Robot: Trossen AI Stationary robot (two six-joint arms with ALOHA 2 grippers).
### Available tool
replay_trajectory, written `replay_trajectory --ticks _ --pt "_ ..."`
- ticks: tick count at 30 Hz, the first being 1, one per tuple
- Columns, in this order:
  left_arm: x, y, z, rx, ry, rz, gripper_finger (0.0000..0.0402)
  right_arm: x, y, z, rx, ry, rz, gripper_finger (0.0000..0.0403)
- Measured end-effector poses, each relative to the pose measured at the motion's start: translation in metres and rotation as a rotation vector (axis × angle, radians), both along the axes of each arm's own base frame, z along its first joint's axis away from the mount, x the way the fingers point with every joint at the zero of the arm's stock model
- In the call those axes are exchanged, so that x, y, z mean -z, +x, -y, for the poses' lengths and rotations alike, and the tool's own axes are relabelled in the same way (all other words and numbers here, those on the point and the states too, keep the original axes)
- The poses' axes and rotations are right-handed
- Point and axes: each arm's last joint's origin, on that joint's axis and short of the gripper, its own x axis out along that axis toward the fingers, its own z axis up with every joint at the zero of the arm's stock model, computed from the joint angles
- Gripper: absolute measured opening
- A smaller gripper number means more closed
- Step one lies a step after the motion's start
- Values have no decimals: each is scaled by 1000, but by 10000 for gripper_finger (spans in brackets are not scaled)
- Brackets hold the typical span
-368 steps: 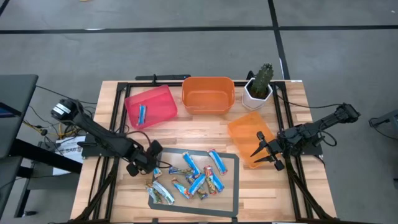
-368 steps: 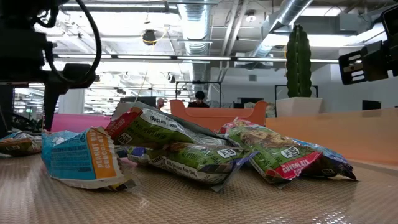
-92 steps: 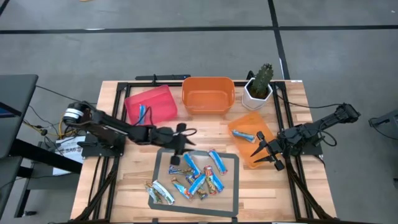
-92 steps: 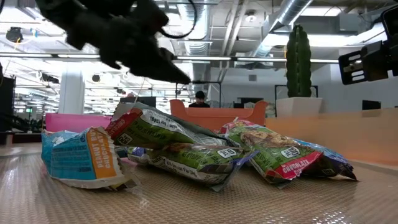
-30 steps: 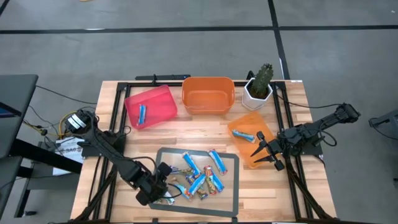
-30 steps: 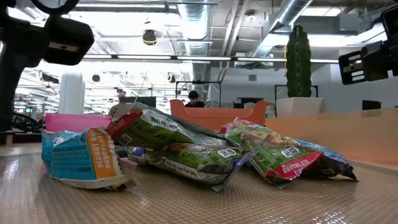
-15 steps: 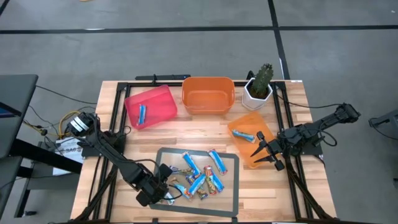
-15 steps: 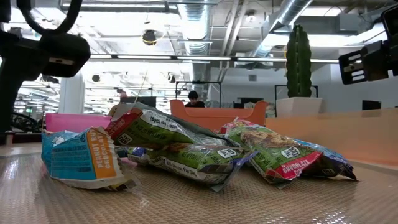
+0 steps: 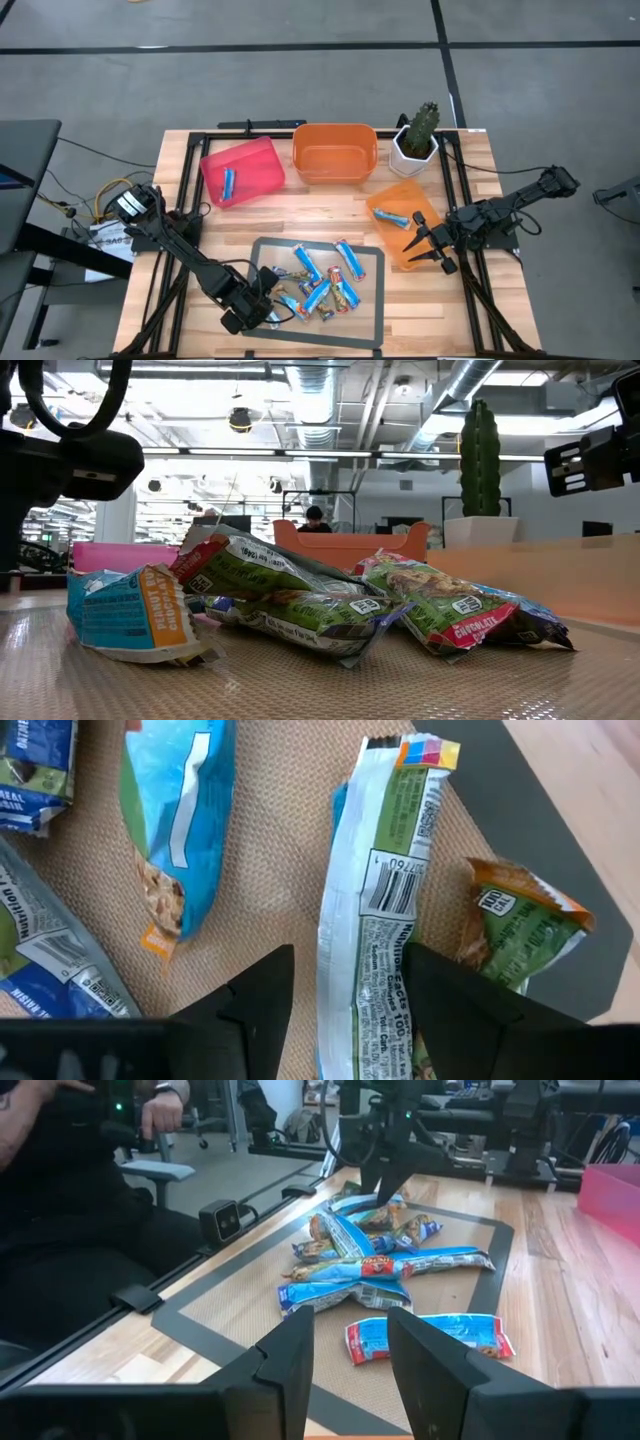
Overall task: Pick and place Granola Bars by type
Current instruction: Put the orange granola bar into the light orange bin
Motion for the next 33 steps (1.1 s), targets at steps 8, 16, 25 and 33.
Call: replay_trajectory --ticks 8,16,25,33 --pt "0 0 0 -15 -3 -4 147 0 0 0 0 0 0 123" --pt "0 0 0 -15 -7 -8 80 0 0 0 0 0 0 123" --pt "0 0 0 -15 -10 -8 16 0 0 0 0 0 0 123" --pt "0 0 0 -22 -15 -6 3 0 0 0 0 0 0 123"
